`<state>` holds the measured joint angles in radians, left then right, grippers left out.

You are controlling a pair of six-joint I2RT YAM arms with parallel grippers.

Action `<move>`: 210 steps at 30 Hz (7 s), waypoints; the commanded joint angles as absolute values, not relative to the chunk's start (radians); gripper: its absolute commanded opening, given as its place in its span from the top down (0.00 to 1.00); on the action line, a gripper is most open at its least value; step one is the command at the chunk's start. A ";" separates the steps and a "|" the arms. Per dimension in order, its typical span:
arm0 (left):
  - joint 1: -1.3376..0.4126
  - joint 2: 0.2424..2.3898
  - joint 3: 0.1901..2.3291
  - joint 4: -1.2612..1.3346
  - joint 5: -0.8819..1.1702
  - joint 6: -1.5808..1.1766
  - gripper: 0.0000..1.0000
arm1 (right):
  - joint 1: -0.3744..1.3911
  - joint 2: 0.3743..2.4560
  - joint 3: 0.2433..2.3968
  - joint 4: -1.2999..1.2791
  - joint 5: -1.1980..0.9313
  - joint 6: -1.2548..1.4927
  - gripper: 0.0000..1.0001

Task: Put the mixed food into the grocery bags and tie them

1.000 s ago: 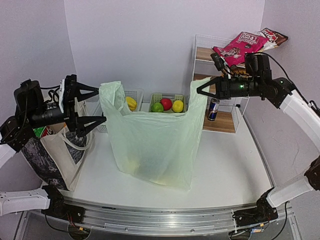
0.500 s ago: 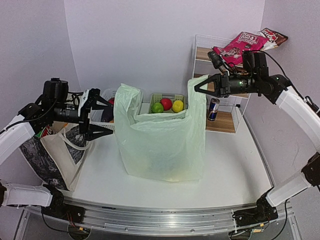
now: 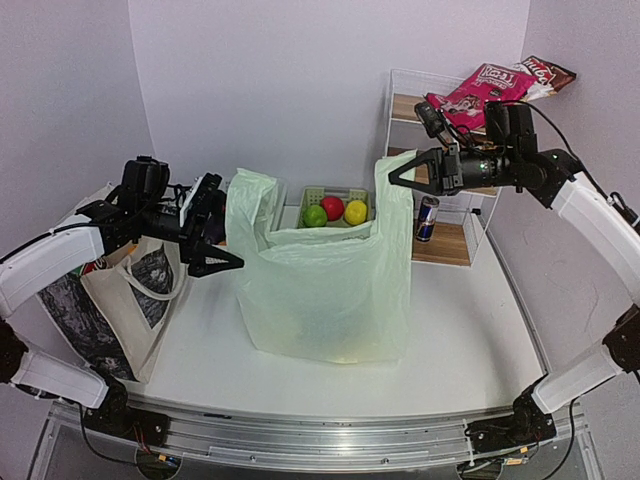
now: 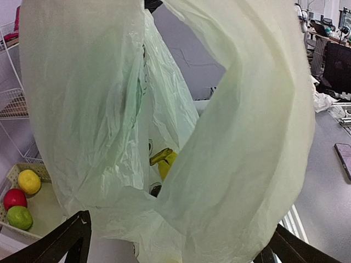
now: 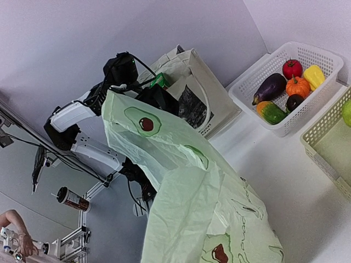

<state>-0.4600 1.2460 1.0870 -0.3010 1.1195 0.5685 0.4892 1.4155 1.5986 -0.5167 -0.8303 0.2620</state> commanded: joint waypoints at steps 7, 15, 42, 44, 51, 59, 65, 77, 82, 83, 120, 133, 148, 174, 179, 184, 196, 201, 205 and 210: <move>-0.511 1.337 1.168 -0.154 1.221 0.561 0.03 | 0.487 1.401 1.625 -0.485 -0.895 0.235 1.00; -0.526 1.336 1.138 -0.094 1.230 0.530 0.83 | 0.485 1.373 1.593 -0.485 -0.889 0.218 1.00; -0.658 1.065 0.814 0.228 0.663 0.274 1.00 | 0.470 1.382 1.572 -0.506 -0.266 0.432 0.30; -0.659 1.068 0.817 0.232 0.654 0.260 1.00 | 0.470 1.357 1.617 -0.526 -0.236 0.394 0.18; -0.673 1.064 0.805 0.238 0.642 0.236 1.00 | 0.534 1.383 1.949 -0.698 -0.094 0.307 0.12; -0.678 1.060 0.800 0.239 0.627 0.234 1.00 | 1.054 1.662 2.172 -0.775 0.019 0.120 0.12; -0.678 1.056 0.799 0.229 0.633 0.245 1.00 | 1.233 1.759 2.236 -0.774 0.160 0.085 0.09; -0.678 1.068 0.793 0.232 0.652 0.249 1.00 | 1.298 1.804 2.189 -0.738 0.468 0.137 0.07; -0.678 1.069 0.790 0.236 0.658 0.247 1.00 | 1.290 1.833 2.197 -0.726 0.513 0.119 0.08; -0.678 1.070 0.790 0.236 0.660 0.248 1.00 | 1.284 1.840 2.201 -0.726 0.496 0.129 0.10; -0.676 1.075 1.008 -0.086 0.887 0.540 0.00 | 1.139 1.764 2.257 -0.811 -0.278 -0.347 1.00; -0.679 1.199 1.031 0.088 1.128 0.430 0.04 | 1.139 1.809 2.313 -0.844 -0.241 -0.527 1.00; -0.744 1.240 1.015 0.151 1.159 0.285 0.27 | 1.139 1.896 2.479 -0.828 -0.001 -0.561 1.00; -0.744 1.231 0.866 0.272 0.797 0.471 1.00 | 1.008 1.679 2.163 -0.795 0.106 -0.157 0.18; -0.744 1.211 0.867 0.270 0.846 0.542 1.00 | 0.836 1.566 2.000 -0.797 0.014 -0.064 0.13; -0.745 1.188 0.863 0.260 0.844 0.564 1.00 | 0.810 1.566 1.876 -0.793 -0.197 -0.088 0.12; -0.744 1.172 0.869 0.231 0.847 0.558 1.00 | 0.842 1.602 1.752 -0.528 -0.114 0.076 0.08; -0.744 1.175 0.873 0.225 0.856 0.558 1.00 | 0.842 1.568 1.666 -0.516 -0.022 0.061 0.07; -0.744 1.180 0.876 0.226 0.859 0.558 1.00 | 0.839 1.581 1.637 -0.513 -0.085 0.059 0.06; -0.744 1.184 0.882 0.226 0.869 0.555 1.00 | 0.803 1.597 1.614 -0.490 -0.063 0.052 0.05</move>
<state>-0.7406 1.1923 0.8597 0.2153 0.8384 0.5532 0.8316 1.6081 1.6309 -0.5564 -0.0756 0.0500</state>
